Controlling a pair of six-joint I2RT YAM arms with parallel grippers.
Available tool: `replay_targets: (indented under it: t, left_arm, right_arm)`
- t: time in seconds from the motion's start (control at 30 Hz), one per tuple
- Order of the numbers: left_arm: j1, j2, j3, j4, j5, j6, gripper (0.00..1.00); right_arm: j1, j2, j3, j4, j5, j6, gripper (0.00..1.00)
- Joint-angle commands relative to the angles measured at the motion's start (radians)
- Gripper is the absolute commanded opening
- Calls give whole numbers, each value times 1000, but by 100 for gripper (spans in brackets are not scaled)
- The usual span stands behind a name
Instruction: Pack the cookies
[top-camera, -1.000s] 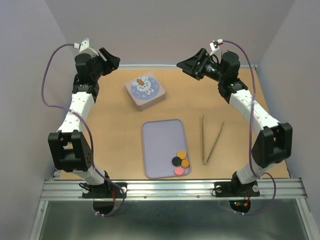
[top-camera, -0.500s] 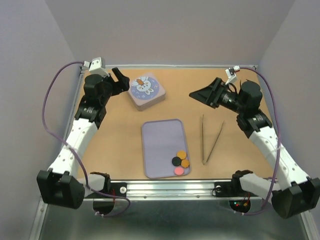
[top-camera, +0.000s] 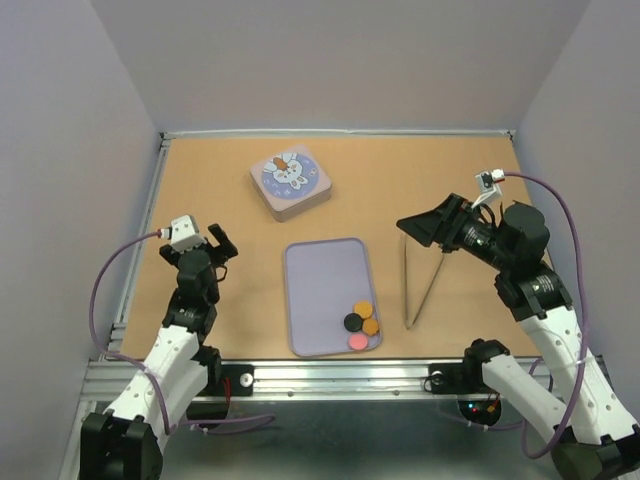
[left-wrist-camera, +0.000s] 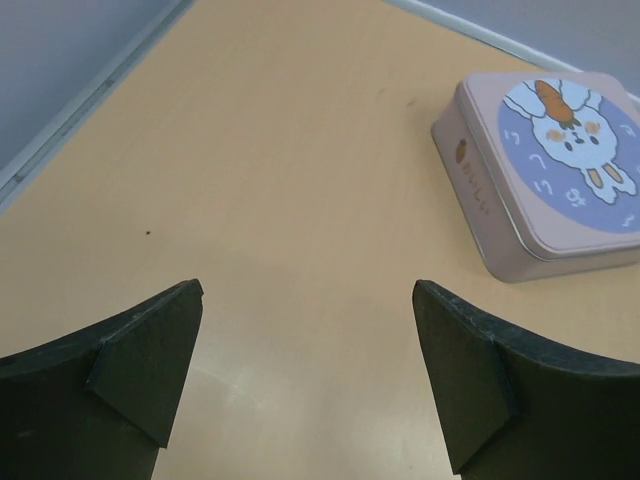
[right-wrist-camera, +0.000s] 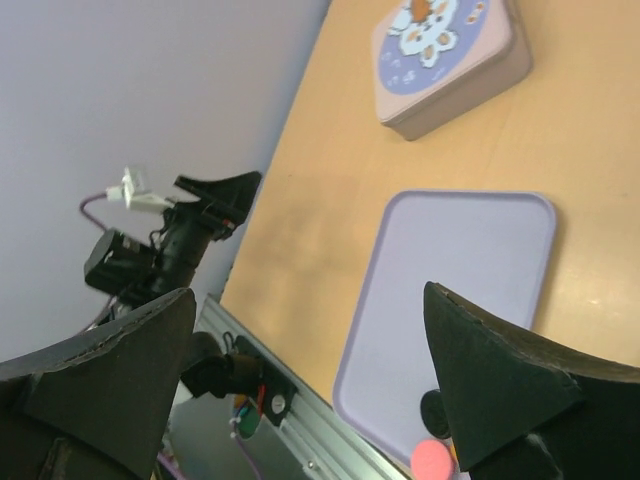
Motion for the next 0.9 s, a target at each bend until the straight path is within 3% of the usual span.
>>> replay_targets:
  t: [0.0,0.2,0.47,0.53,0.6,0.73,0.87]
  left_arm:
    - [-2,-19,-104,418,-120,111,99]
    - [6,271,-128,654,-131,150,99]
    - [38,670,86,820,24,245,99]
    - [54,713,157,739,51,294,95]
    - [52,738,179,758,120,364,90]
    - [72,730,47,989,177,379,99]
    - [156,756,-30,1160,266,318,99]
  right_arm:
    - [0,-41,-35,-7,172,-5,100]
    - [0,-29,-50,-8,262,-22,100]
    - [0,-61,-119,-13,316,-20,100]
    - [0,-58,-124,-16,312,-23,100]
    - [0,-44,-121,-19,312,-25,100]
    - [0,-13,-113,-20,325,-34,100]
    - [0,8,-122,-22,359,-43,100]
